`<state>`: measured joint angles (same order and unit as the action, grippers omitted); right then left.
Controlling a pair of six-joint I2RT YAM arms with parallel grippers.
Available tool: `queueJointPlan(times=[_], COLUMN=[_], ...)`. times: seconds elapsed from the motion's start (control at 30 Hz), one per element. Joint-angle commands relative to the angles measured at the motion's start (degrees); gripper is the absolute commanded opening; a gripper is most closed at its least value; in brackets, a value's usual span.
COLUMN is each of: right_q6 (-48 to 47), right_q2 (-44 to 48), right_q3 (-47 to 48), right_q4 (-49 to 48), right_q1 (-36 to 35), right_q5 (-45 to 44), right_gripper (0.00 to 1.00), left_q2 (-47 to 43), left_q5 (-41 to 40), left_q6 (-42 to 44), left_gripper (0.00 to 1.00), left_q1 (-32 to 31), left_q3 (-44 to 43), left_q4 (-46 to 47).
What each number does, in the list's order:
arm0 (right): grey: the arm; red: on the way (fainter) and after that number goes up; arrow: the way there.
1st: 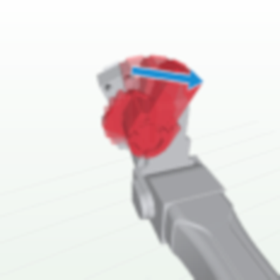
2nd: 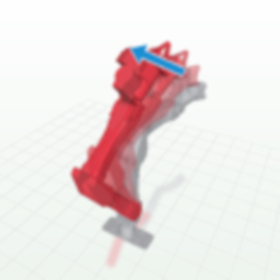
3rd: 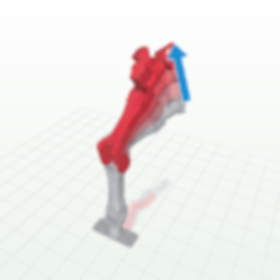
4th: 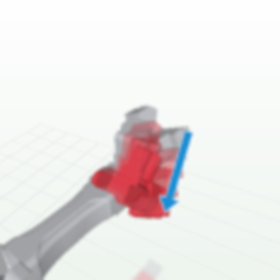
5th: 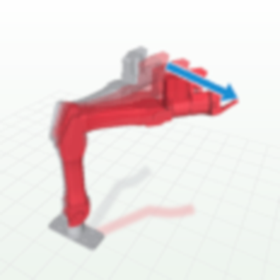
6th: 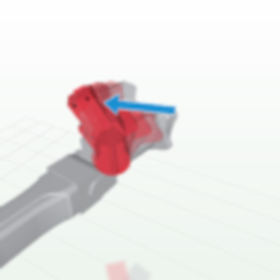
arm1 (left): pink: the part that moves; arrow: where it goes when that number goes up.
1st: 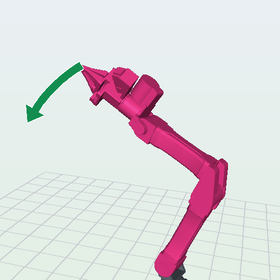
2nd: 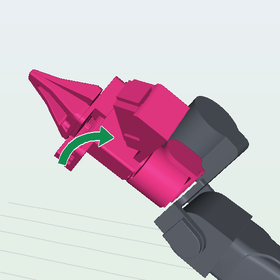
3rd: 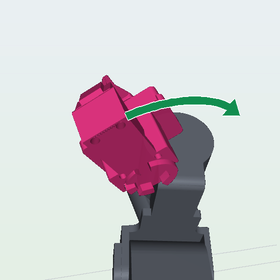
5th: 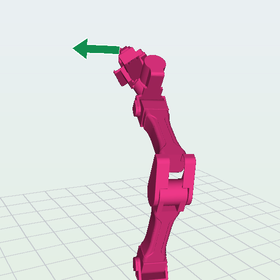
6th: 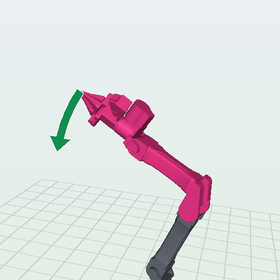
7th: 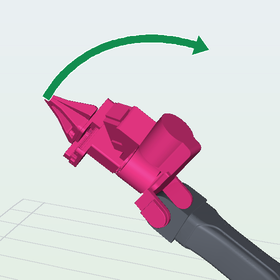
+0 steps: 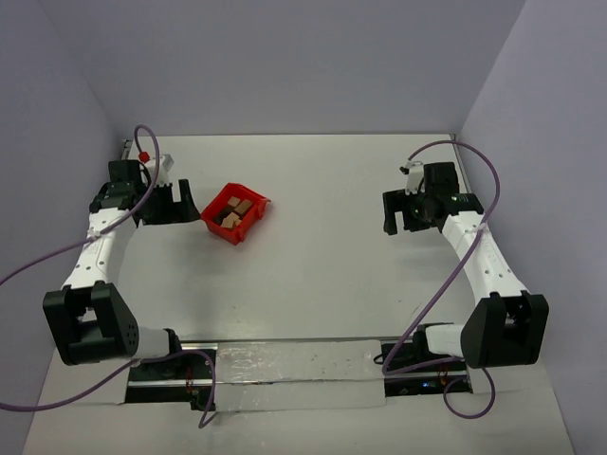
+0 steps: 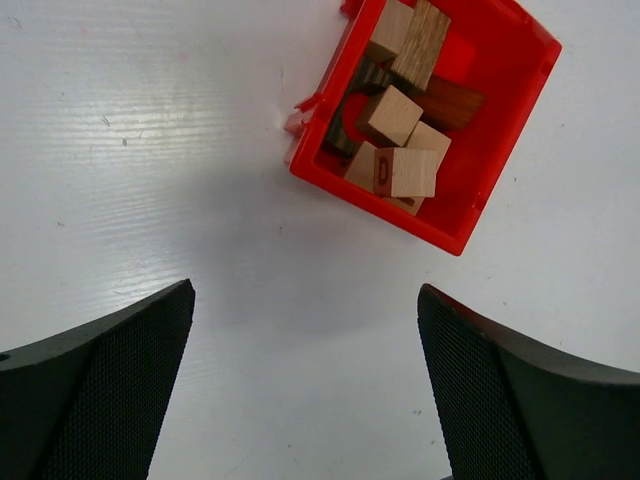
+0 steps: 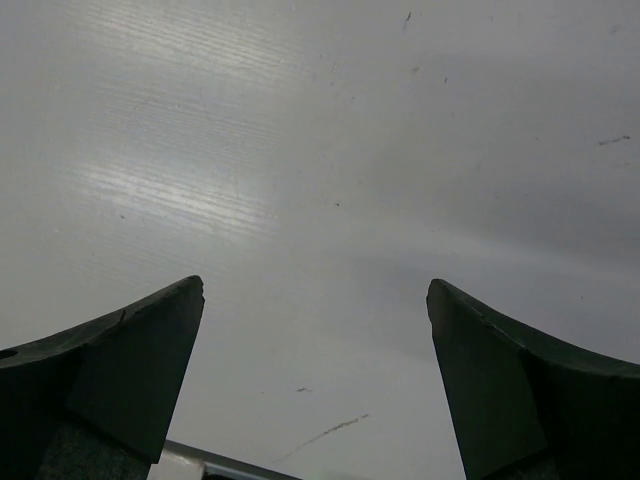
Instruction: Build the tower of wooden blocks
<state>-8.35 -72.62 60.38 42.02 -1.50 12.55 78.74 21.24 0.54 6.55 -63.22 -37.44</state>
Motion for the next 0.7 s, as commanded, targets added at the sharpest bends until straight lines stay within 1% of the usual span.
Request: queueJointPlan(times=[0.0, 0.23, 0.43, 0.67], right_q6=[0.4, -0.4, 0.4, 1.1], right_q2=[-0.3, -1.5, -2.5, -4.1], right_q3=[-0.2, -2.1, -2.5, -1.9], right_q4=[-2.1, -2.3, -2.6, -2.6], right_q1=[-0.2, -0.2, -0.2, -0.2], right_q5=[-1.2, -3.4, -3.8, -4.7], right_gripper=[1.0, 1.0, 1.0, 1.0], left_q2=[-1.1, 2.0, 7.6, 13.4], left_q5=[0.3, -0.7, -3.3, -2.5], left_q6=[2.1, 4.4, 4.4, 4.2], left_gripper=[0.98, 0.97, 0.91, 0.86], left_q1=[0.2, -0.2, -4.3, -6.1], left_q3=[-1.9, -6.6, -11.0, -14.9], left_q4=[1.8, 2.2, 2.0, 2.5])
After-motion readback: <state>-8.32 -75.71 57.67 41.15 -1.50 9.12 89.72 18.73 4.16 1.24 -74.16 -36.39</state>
